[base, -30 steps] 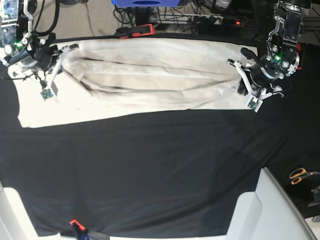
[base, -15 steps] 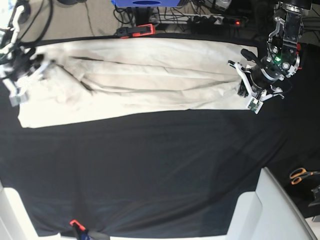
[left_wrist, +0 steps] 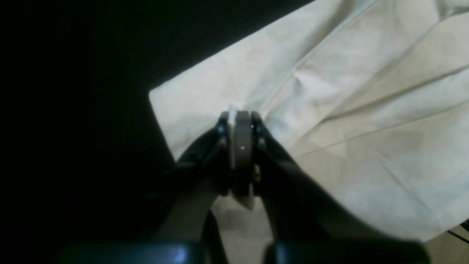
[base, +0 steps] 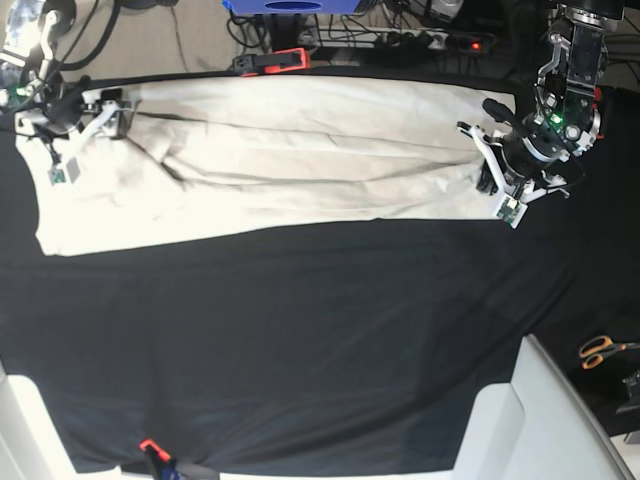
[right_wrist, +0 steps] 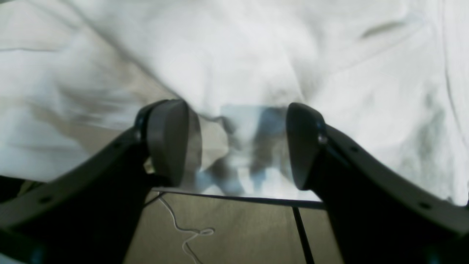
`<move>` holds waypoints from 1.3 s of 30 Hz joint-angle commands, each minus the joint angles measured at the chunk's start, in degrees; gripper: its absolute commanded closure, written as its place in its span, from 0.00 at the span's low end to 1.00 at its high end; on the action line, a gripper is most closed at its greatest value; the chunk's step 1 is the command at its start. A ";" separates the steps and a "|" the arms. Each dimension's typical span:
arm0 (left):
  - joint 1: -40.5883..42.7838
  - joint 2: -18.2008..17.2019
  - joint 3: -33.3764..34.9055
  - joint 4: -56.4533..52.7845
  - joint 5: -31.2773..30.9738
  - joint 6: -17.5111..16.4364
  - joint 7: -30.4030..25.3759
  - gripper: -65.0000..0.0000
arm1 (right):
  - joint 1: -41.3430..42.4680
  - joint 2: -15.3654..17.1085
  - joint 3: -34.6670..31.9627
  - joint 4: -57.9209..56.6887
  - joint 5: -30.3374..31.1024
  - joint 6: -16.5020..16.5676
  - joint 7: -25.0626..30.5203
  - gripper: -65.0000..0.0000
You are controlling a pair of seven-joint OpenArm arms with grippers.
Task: Fold the T-shirt properly
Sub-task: 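Lower the held edges onto the shirt and hold them in place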
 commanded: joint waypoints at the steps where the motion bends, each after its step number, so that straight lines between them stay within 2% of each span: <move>1: -0.33 -0.79 -0.44 0.84 -0.15 0.42 -0.93 1.00 | 0.02 0.59 0.24 0.41 0.47 0.16 0.82 0.50; 3: -0.33 -0.79 -0.44 0.84 -0.15 0.42 -0.93 1.00 | 0.02 0.94 0.24 0.32 0.47 0.16 0.82 0.68; 5: -0.33 -0.79 -0.44 0.84 -0.15 0.42 -0.93 1.00 | 0.02 1.29 0.24 0.23 0.47 0.25 0.47 0.90; 6: -0.33 -0.79 -0.44 0.84 -0.15 0.42 -0.93 1.00 | 0.02 1.29 0.24 0.23 0.47 0.25 0.47 0.98; 7: -0.33 -0.79 -0.44 0.84 -0.15 0.42 -0.93 1.00 | -0.07 1.29 0.24 0.50 0.47 0.25 0.38 0.99; 13: -0.33 -0.79 -0.44 0.84 -0.15 0.42 -0.93 1.00 | -2.27 0.94 0.24 4.45 0.47 0.25 0.29 0.99; 18: -0.42 -0.79 -0.53 0.84 -0.15 0.42 -0.93 1.00 | -3.85 0.67 -1.70 9.37 0.56 0.25 -4.63 0.99; 25: -0.42 -0.70 -0.53 0.84 -0.15 0.42 -0.93 1.00 | -5.17 -2.67 -2.49 12.28 0.56 -0.11 -5.07 0.99; 29: -0.42 -0.79 -0.53 0.84 -0.15 0.42 -0.93 1.00 | -5.70 -2.84 -2.49 12.54 0.56 -0.11 -6.65 0.99; 39: -1.48 -0.79 -0.44 0.76 -0.15 0.42 -0.93 1.00 | -6.58 -2.75 -2.49 13.86 0.56 -0.11 -6.56 0.99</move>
